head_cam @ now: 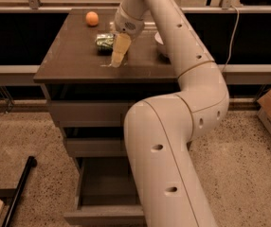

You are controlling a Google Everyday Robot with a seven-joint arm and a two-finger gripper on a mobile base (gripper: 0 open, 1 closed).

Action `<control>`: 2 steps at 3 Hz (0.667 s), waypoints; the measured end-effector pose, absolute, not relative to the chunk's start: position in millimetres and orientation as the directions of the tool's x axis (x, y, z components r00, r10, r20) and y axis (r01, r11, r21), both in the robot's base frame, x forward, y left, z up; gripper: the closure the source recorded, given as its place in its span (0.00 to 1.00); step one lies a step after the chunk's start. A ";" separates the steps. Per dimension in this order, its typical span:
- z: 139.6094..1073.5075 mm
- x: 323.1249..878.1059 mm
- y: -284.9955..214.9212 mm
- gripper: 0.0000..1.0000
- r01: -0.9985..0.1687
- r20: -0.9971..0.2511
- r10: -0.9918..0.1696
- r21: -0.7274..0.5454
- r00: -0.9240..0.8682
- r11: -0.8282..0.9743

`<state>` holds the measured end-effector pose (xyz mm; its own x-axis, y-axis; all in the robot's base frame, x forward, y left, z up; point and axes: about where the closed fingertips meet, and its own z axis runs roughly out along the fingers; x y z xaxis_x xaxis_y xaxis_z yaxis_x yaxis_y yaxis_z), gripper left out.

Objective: Place green can into bottom drawer

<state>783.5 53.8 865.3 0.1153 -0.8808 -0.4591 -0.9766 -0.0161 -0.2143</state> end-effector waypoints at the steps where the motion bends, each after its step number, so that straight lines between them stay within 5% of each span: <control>1: 852.5 790.9 62.6 0.00 -0.979 -0.477 -0.873 -0.205 0.105 -0.005; 2: 841.9 797.5 58.9 0.03 -0.981 -0.498 -0.865 -0.189 0.066 0.033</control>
Offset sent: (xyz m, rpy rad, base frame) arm 0.1012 -0.0162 0.0165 0.0226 0.0873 -0.0485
